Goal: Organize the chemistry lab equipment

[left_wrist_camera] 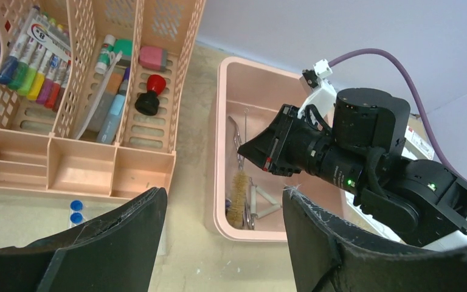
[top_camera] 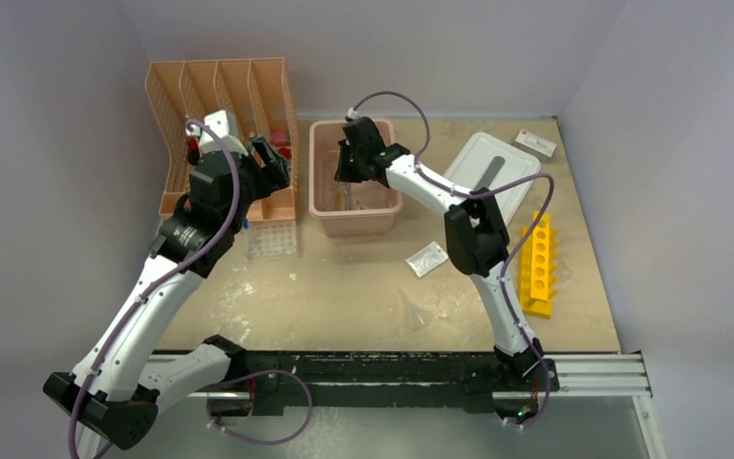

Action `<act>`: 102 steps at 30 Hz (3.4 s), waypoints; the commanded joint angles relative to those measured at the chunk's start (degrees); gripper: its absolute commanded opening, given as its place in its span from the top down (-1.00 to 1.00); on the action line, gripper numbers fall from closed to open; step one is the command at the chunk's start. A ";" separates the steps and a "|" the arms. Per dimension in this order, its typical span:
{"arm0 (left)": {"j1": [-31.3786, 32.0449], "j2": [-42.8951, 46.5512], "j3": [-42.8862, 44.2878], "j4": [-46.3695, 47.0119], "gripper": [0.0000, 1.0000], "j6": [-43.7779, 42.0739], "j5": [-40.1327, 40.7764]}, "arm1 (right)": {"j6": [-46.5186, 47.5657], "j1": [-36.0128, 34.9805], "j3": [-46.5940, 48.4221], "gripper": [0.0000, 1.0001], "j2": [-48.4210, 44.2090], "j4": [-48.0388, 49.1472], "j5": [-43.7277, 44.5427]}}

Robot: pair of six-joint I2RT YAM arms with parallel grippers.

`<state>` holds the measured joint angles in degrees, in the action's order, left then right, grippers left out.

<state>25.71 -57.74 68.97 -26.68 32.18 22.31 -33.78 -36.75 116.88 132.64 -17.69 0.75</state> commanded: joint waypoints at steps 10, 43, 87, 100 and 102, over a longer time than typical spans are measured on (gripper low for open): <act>-0.31 -0.82 1.13 0.84 -0.45 -0.47 -1.02 | -3.30 -0.25 0.75 0.30 -7.22 1.13 -3.88; -0.31 -4.03 0.77 5.40 -0.72 -2.87 -6.78 | 3.45 4.56 -35.11 -0.28 -51.74 -9.61 16.69; -0.31 -10.82 2.64 6.59 -0.50 1.15 -15.86 | 22.31 18.62 -55.34 -0.15 -31.28 -8.81 -7.75; -0.31 -10.39 2.30 6.20 -0.49 1.16 -15.92 | 18.24 16.60 -55.79 1.00 -29.50 -8.48 2.11; -0.31 -9.75 1.87 7.33 -0.49 0.96 -16.40 | 18.18 16.62 -55.84 1.00 -31.08 -8.28 2.77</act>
<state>25.63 -68.79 69.52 -22.00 32.42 6.59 -14.61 -19.88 62.87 101.93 -24.49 -0.99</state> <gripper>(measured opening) 0.749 0.010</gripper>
